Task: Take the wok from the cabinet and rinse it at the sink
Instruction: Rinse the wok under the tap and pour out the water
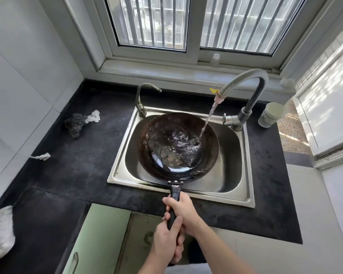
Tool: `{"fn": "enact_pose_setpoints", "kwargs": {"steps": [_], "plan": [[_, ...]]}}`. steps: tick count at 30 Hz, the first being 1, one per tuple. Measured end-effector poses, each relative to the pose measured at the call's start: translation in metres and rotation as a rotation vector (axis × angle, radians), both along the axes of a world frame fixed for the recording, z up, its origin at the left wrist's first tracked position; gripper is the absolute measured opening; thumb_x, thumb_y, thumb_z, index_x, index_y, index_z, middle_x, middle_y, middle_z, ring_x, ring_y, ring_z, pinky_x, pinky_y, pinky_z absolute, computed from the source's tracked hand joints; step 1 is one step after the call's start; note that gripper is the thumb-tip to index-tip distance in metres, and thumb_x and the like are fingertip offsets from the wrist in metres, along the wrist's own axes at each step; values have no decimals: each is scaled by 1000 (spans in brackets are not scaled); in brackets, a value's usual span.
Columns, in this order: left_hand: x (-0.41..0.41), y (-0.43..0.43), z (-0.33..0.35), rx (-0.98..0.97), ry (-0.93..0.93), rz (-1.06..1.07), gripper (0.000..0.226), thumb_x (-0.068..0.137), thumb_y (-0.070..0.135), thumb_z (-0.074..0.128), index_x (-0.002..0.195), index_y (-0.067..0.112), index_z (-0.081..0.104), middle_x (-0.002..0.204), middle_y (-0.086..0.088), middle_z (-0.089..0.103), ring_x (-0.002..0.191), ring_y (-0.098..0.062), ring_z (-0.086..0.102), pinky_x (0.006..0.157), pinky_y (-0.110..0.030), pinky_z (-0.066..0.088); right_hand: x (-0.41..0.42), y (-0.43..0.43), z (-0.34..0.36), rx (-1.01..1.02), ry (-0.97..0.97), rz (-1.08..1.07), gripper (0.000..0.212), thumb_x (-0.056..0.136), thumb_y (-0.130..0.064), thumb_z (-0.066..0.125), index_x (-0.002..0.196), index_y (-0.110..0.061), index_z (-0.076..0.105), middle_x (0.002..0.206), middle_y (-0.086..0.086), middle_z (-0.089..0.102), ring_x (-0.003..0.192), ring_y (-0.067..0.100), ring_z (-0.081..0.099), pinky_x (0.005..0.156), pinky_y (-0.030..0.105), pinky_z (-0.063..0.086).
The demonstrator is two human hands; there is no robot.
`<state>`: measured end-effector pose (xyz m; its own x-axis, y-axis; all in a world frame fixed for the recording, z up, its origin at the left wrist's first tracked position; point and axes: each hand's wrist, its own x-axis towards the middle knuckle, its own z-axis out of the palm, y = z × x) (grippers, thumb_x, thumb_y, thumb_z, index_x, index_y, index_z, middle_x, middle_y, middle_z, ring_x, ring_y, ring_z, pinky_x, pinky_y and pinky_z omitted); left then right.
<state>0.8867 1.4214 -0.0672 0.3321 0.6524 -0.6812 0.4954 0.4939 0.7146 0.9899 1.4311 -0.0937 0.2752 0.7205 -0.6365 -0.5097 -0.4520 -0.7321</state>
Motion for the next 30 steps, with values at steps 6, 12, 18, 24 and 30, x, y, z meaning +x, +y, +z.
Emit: {"fn": "enact_pose_setpoints", "kwargs": {"steps": [6,12,18,24,30], "plan": [[-7,-6,-6,-96,-51,5,41,96,32,56,66,4,58,41,-3,50,26,-15,40,32,-18,30,-7,-11,3,-34,-55,-50,18,93,4,57,83,-6,46,57,6,53,38,18,49,47,32,52],[-4,-13,-6,-64,-37,-48,35,96,27,58,70,3,59,38,-1,50,25,-14,42,31,-20,31,-3,-21,-1,-26,-47,-62,16,92,3,58,88,-7,46,57,5,54,39,18,50,49,33,53],[-5,-9,-4,11,0,-48,37,95,31,59,69,4,60,43,-4,53,28,-16,44,32,-21,34,-3,-11,-1,-13,33,-52,17,92,6,55,84,-6,46,55,4,50,38,16,47,50,32,52],[-4,-4,-4,-17,-12,-27,41,96,33,57,68,3,59,45,-5,52,29,-16,43,33,-21,33,-3,-5,1,-21,77,-50,17,92,5,55,85,-7,45,58,6,50,39,17,47,49,33,52],[3,-8,-13,-161,-101,39,35,95,36,58,79,5,55,47,-7,50,29,-18,39,34,-19,31,4,-11,1,-93,-15,-97,19,90,2,59,84,-7,44,58,7,54,40,19,49,48,33,51]]}}
